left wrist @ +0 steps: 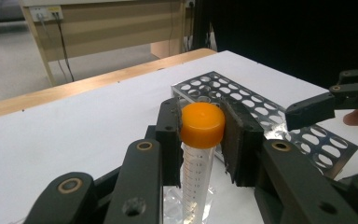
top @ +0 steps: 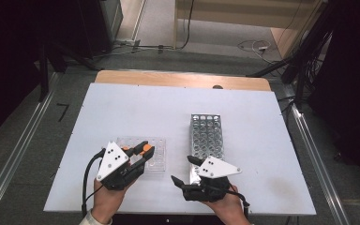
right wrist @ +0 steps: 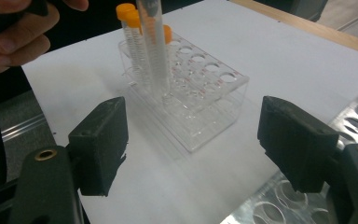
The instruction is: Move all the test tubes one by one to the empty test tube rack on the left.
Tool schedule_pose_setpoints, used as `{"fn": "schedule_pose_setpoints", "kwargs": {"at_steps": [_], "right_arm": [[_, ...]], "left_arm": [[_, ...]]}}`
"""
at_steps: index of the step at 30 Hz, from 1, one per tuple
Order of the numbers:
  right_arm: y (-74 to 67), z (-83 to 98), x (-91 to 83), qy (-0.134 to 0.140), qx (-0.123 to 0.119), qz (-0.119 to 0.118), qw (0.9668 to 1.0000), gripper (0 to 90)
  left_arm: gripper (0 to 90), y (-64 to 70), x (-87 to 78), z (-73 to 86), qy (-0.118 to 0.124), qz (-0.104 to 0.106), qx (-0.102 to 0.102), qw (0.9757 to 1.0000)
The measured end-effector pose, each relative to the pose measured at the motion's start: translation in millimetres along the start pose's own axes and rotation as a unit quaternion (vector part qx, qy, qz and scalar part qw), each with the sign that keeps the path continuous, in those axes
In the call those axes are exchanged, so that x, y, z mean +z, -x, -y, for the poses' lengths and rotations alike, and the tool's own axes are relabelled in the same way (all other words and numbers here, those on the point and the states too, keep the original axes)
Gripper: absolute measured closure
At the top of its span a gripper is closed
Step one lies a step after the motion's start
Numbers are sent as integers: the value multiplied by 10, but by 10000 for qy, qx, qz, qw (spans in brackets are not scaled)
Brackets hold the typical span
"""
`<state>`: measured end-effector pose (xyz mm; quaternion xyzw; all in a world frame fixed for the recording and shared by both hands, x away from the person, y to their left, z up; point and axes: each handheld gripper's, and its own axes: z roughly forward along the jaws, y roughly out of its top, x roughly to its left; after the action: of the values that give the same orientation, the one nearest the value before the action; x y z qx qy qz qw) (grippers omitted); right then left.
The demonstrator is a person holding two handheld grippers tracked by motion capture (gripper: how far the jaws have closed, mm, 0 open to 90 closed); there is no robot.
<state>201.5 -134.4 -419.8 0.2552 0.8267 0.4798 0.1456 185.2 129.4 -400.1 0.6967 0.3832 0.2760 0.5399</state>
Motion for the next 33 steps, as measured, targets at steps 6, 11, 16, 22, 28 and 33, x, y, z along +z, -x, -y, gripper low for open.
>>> {"fn": "schedule_pose_setpoints", "kwargs": {"at_steps": [6,11,16,22,28,33], "right_arm": [[91,54,-90,20,102,117,9999,227],[153,99,-140,19,182,192,9996,218],[183,114,-168,32,217,229,9995,218],[192,117,-178,30,247,246,9994,218],[198,123,-182,33,252,251,9994,219],[201,127,-182,38,262,249,9993,220]], "left_arm": [[702,-54,62,-33,7,-93,-11,10000],[701,-82,121,-21,-54,-151,-27,9999],[701,-108,168,17,-105,-183,-56,9998],[701,-122,200,82,-175,-173,-65,9997],[701,-112,250,166,-274,-190,5,9994],[700,-96,286,235,-365,-210,34,9991]]}}
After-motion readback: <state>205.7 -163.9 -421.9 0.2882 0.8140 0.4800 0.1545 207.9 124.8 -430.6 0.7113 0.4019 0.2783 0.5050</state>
